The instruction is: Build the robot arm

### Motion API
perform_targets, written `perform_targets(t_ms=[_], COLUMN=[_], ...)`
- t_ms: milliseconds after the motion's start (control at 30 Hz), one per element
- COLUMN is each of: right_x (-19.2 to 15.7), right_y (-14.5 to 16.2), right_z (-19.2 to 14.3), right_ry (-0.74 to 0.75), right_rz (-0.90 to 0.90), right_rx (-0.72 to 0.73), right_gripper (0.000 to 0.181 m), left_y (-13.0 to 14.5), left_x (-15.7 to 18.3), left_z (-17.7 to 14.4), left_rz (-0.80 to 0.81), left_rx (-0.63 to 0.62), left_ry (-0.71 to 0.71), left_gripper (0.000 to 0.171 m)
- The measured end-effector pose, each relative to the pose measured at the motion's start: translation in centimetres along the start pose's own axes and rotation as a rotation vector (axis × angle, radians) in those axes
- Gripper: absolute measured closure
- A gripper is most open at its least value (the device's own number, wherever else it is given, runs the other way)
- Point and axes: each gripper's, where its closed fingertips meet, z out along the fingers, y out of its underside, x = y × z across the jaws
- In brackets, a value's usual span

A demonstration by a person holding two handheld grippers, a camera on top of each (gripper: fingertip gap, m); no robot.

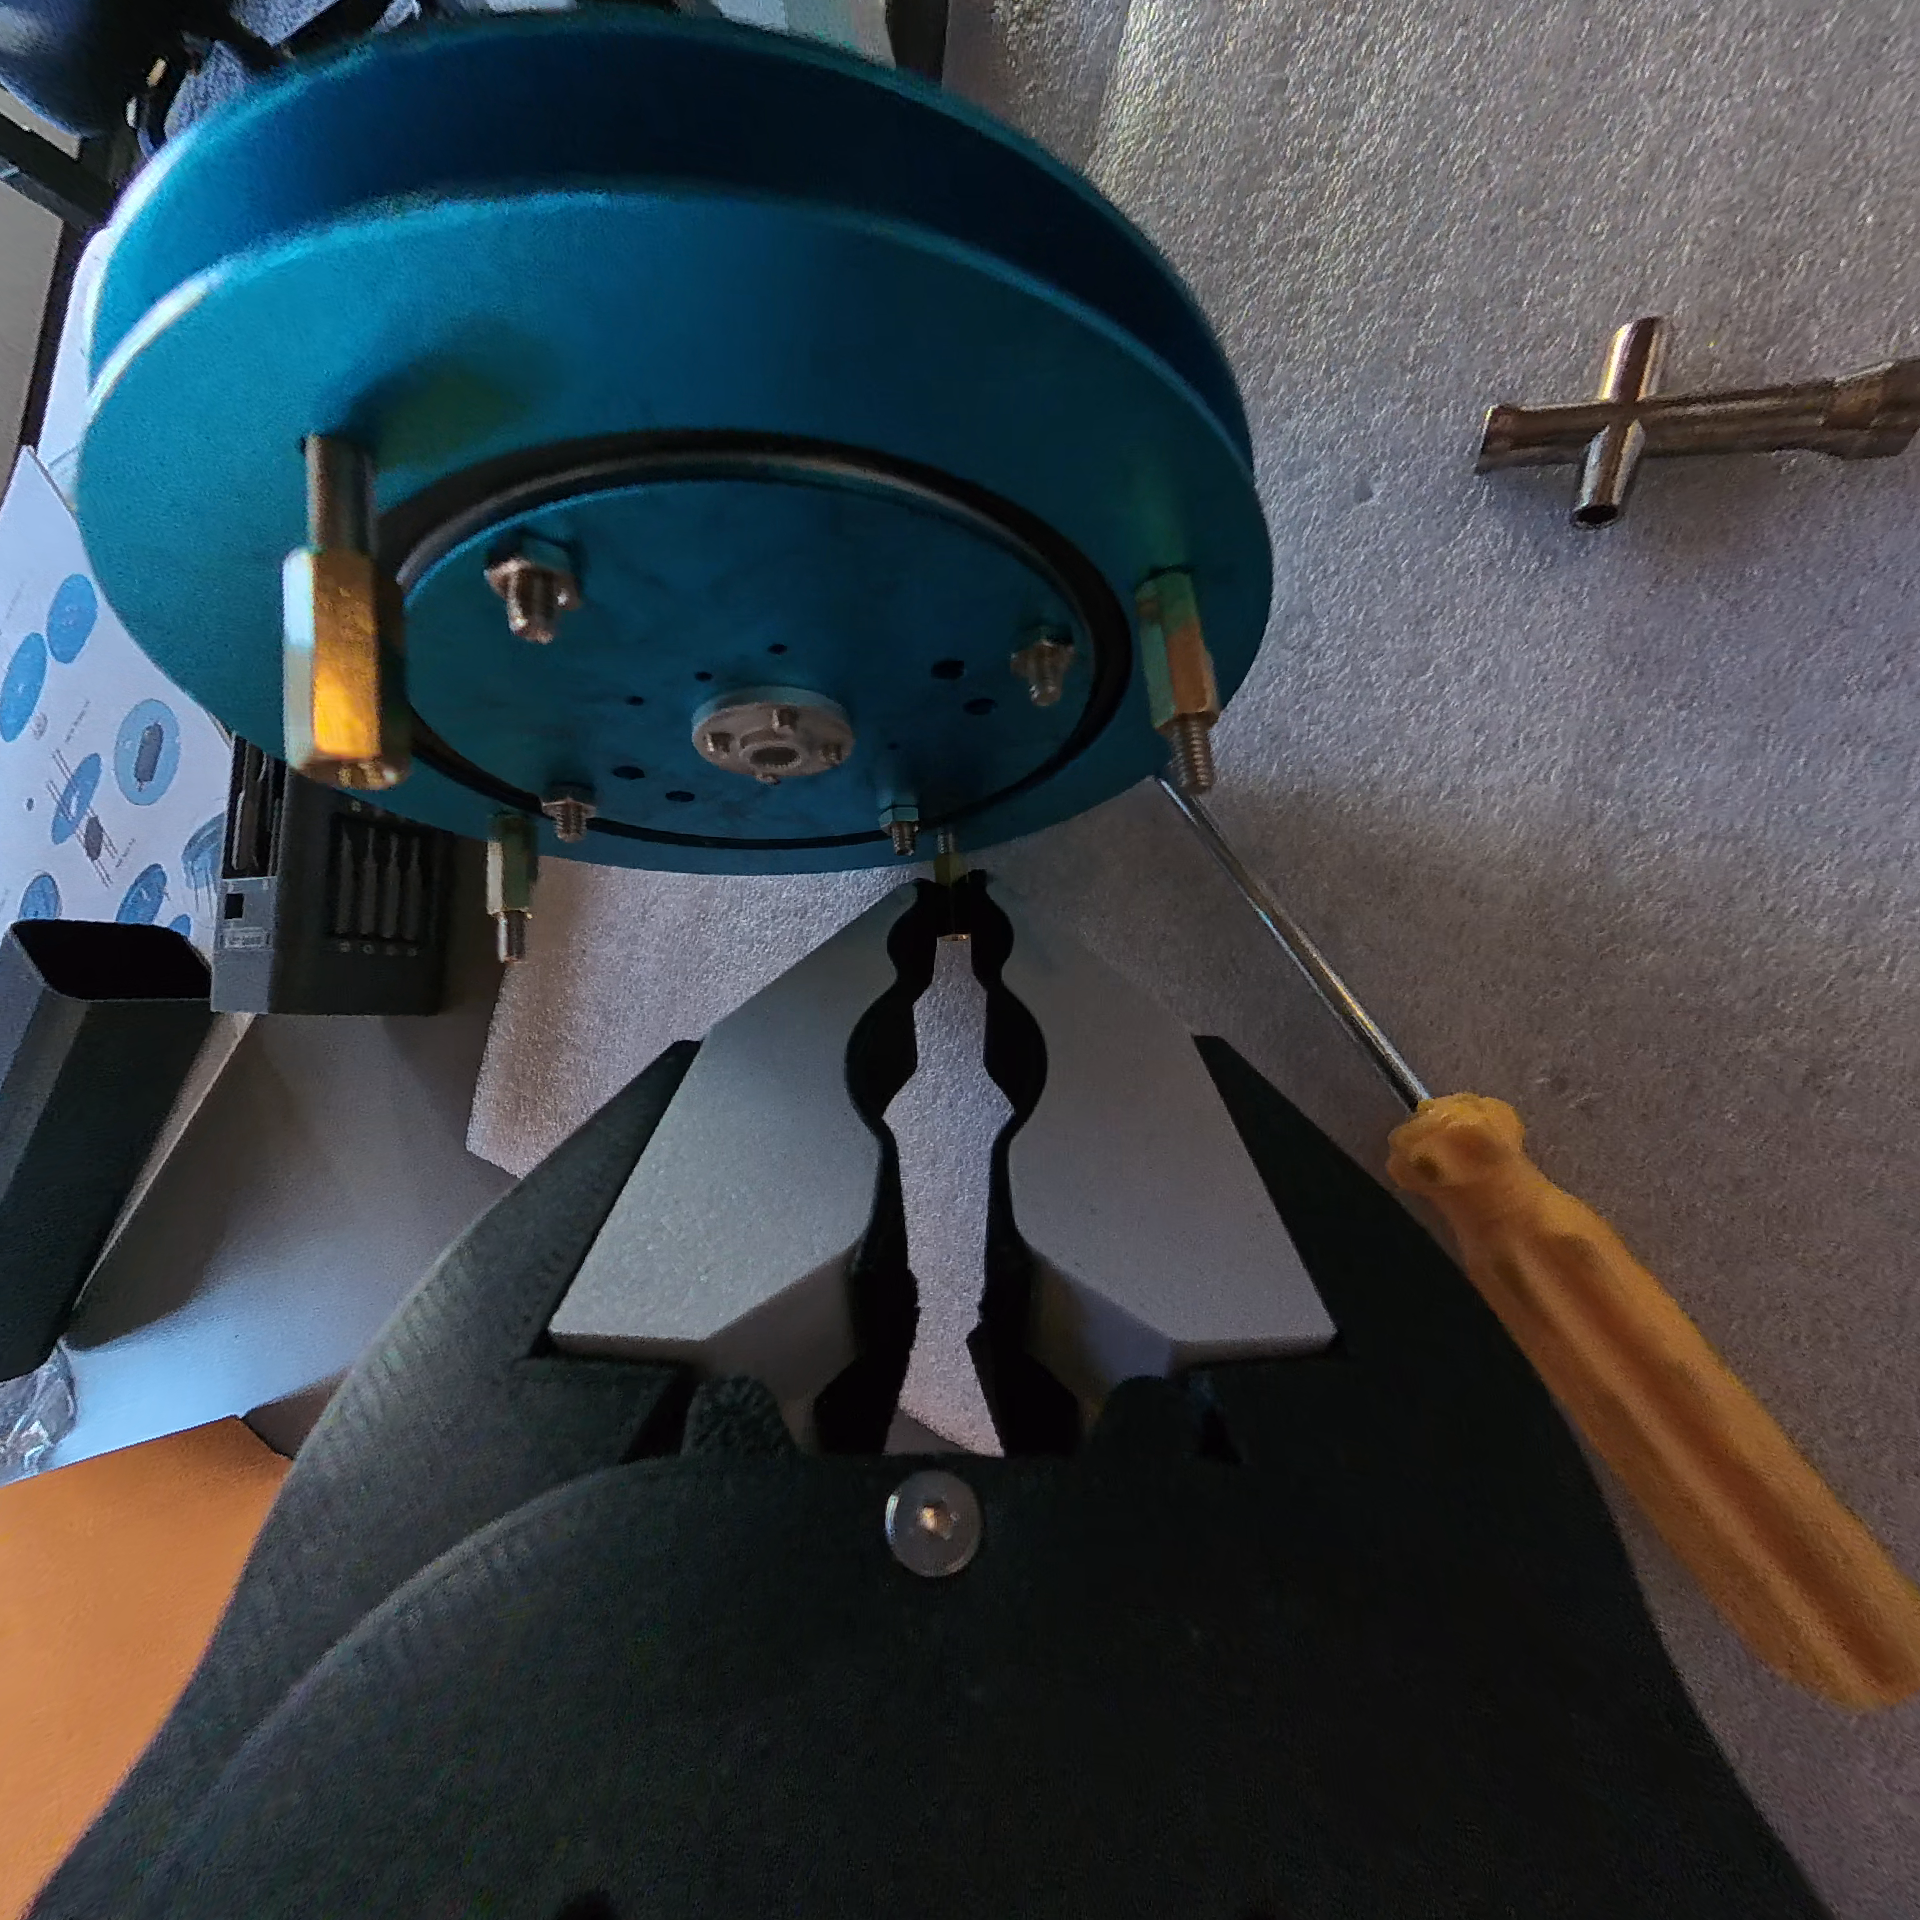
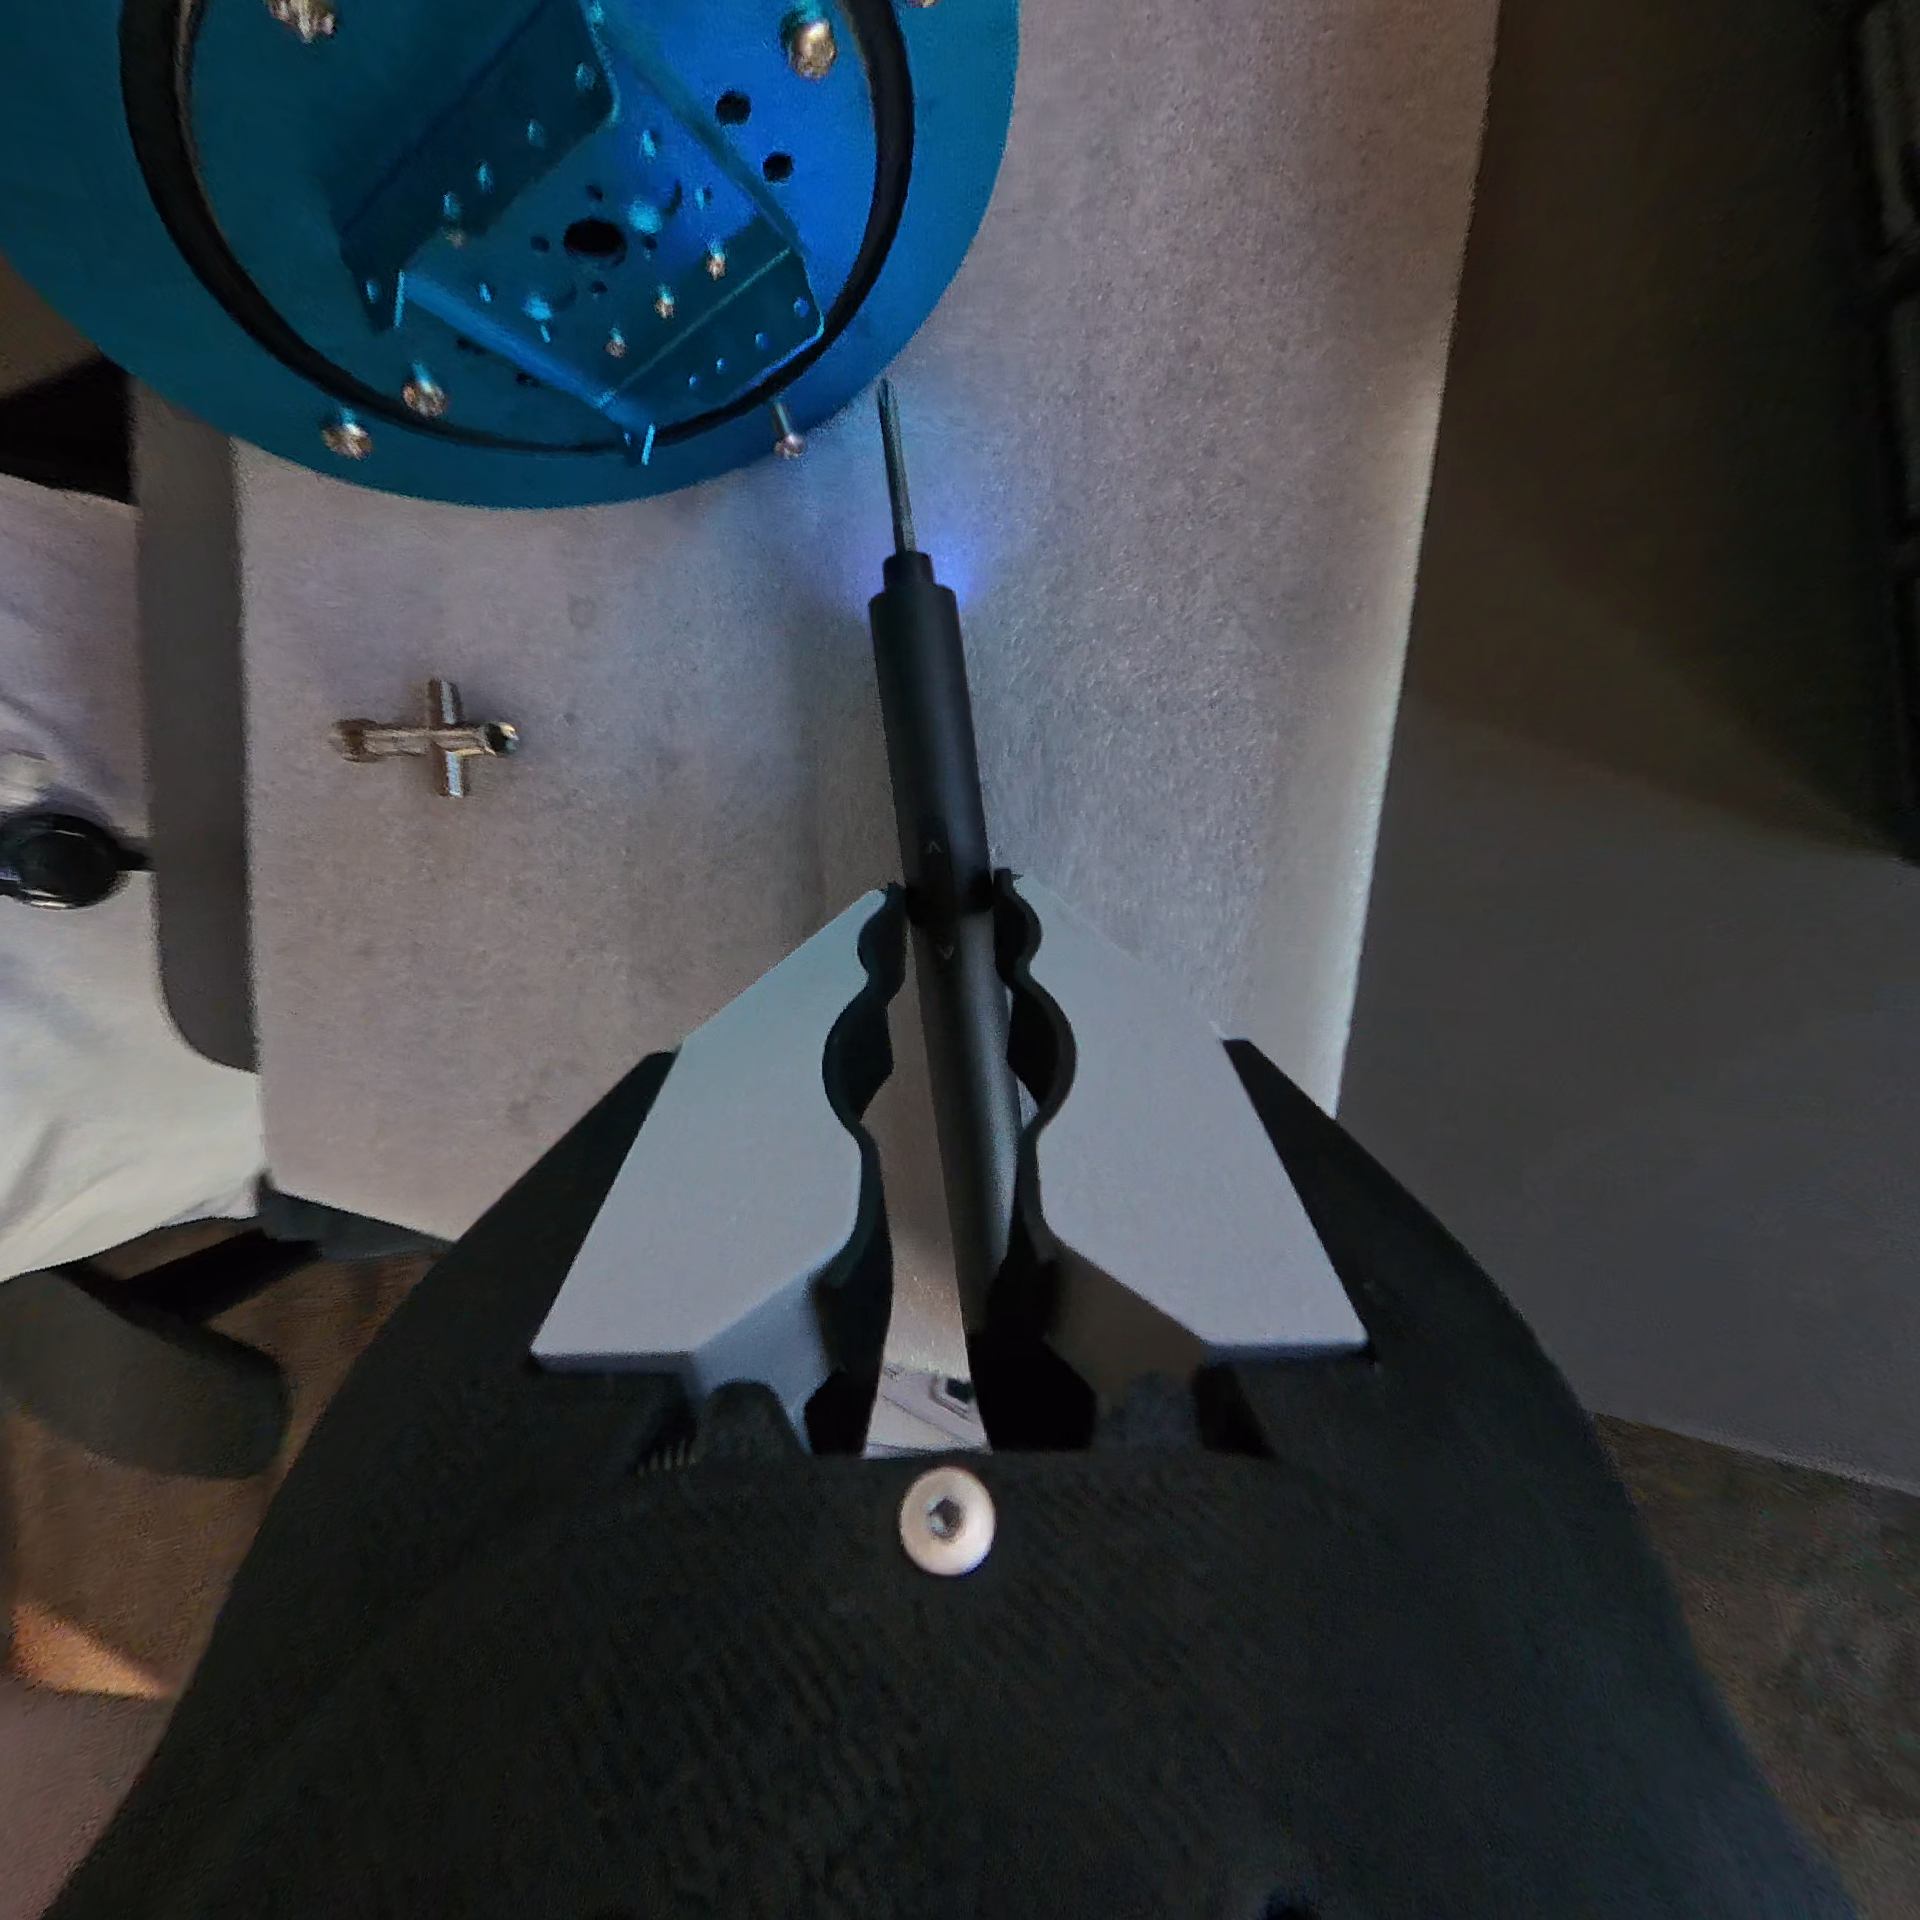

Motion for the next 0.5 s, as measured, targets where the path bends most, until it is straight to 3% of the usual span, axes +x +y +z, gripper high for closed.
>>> perform_targets(t_ms=[233, 500], right_x=[0.0, -2.3], right_y=[1.4, 1.5], right_z=[-0.8, -1.0], right_ry=[0.439, 0.362], right_rz=[-0.250, -0.209], right_rx=[-0.091, -0.023], right_gripper=[0.165, 0.168], left_y=[0.0, 0.0], left_x=[0.0, 0.0], left_z=[0.0, 0.1], left_rz=[-0.004, -0.008], left_rx=[0.006, 0.008], left_ry=[-0.001, -0.017], left_gripper=[0.167, 0.167])
